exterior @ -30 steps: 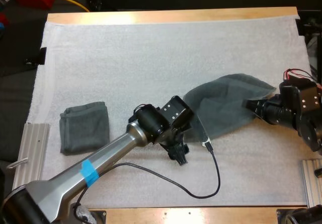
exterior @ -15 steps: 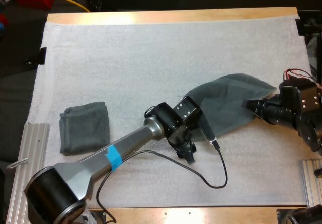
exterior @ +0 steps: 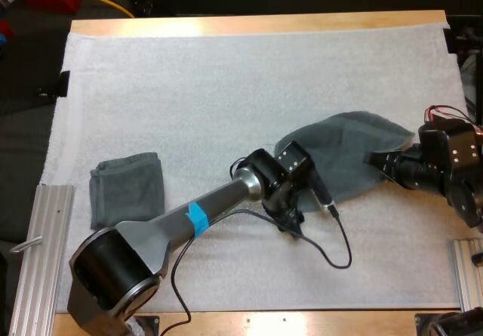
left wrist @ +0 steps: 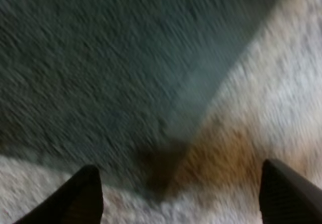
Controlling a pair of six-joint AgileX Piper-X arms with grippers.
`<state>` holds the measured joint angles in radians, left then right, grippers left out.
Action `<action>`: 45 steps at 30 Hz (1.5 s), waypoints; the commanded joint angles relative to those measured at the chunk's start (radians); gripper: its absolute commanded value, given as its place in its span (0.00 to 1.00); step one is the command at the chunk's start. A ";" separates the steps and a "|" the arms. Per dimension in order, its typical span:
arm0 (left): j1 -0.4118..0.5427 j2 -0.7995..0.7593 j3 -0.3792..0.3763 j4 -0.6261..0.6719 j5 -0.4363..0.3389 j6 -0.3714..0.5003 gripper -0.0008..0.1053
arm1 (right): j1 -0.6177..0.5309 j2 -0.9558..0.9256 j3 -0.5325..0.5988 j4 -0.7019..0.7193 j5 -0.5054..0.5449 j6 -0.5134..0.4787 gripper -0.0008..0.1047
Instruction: Pick towel from pile, fold and stack
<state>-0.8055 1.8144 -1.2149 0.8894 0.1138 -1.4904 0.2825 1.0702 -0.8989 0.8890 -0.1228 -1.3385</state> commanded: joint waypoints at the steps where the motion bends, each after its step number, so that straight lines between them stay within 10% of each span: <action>1: 0.000 0.009 -0.019 0.011 0.008 -0.003 0.57 | 0.002 -0.006 -0.005 0.014 0.009 -0.004 0.01; 15: 0.000 0.099 -0.076 0.090 0.011 0.000 0.55 | 0.002 -0.006 -0.005 0.013 0.020 -0.004 0.01; 25: 0.003 0.099 -0.077 0.090 -0.039 0.000 0.01 | 0.002 -0.006 -0.005 0.013 0.037 -0.004 0.01; 45: 0.046 -0.088 -0.083 0.213 -0.186 0.045 0.01 | 0.002 -0.056 -0.016 0.005 -0.006 -0.056 0.01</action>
<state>-0.7608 1.7348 -1.2921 1.0889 -0.0573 -1.4517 0.2825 1.0213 -0.9044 0.9011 -0.1229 -1.3812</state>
